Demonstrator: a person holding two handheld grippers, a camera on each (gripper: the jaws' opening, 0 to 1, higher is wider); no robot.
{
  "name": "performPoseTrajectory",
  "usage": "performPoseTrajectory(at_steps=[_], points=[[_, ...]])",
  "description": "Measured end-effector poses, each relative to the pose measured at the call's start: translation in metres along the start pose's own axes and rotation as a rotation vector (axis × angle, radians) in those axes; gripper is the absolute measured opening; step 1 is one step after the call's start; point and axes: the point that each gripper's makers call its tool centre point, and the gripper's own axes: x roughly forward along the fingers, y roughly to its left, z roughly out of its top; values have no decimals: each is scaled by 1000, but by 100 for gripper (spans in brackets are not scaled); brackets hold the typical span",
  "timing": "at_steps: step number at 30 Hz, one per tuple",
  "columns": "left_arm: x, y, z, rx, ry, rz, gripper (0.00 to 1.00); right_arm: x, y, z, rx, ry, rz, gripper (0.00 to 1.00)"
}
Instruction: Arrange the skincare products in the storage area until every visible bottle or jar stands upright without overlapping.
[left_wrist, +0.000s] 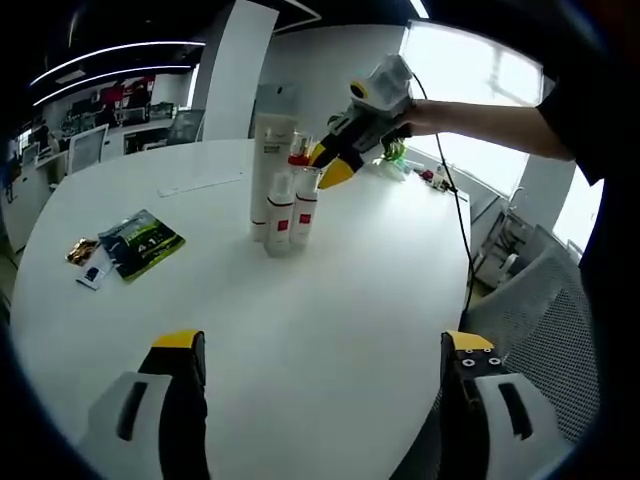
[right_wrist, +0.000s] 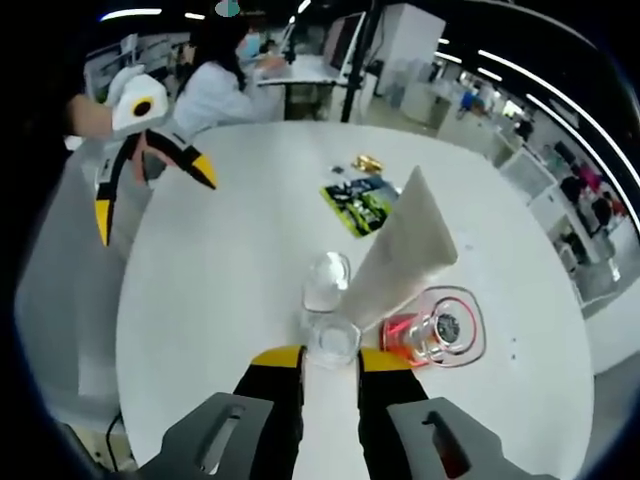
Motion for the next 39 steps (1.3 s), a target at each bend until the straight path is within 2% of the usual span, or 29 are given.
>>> performPoseTrajectory(at_steps=[8, 25, 30, 32, 34, 36, 37, 39], points=[[1, 0, -2, 0, 7, -2, 90, 2, 3, 1, -29, -27, 45, 10], [5, 0, -4, 6, 24, -16, 90, -7, -6, -2, -44, -7, -13, 9], [5, 0, -4, 7, 24, -15, 90, -9, -5, -9, -12, 14, -26, 9], [5, 1, -4, 6, 24, -13, 90, -8, -2, -20, 80, 46, -43, 10], [5, 1, -4, 3, 22, -12, 90, 0, 2, -23, 194, -4, -80, 12], [5, 0, -5, 0, 24, -13, 90, 8, 11, -26, 297, -57, -85, 17], [5, 0, -6, 1, 26, -13, 89, 15, 12, -30, 354, -81, -124, 21], [5, -1, -9, 0, 32, -16, 89, 26, 18, -35, 421, -107, -145, 23]])
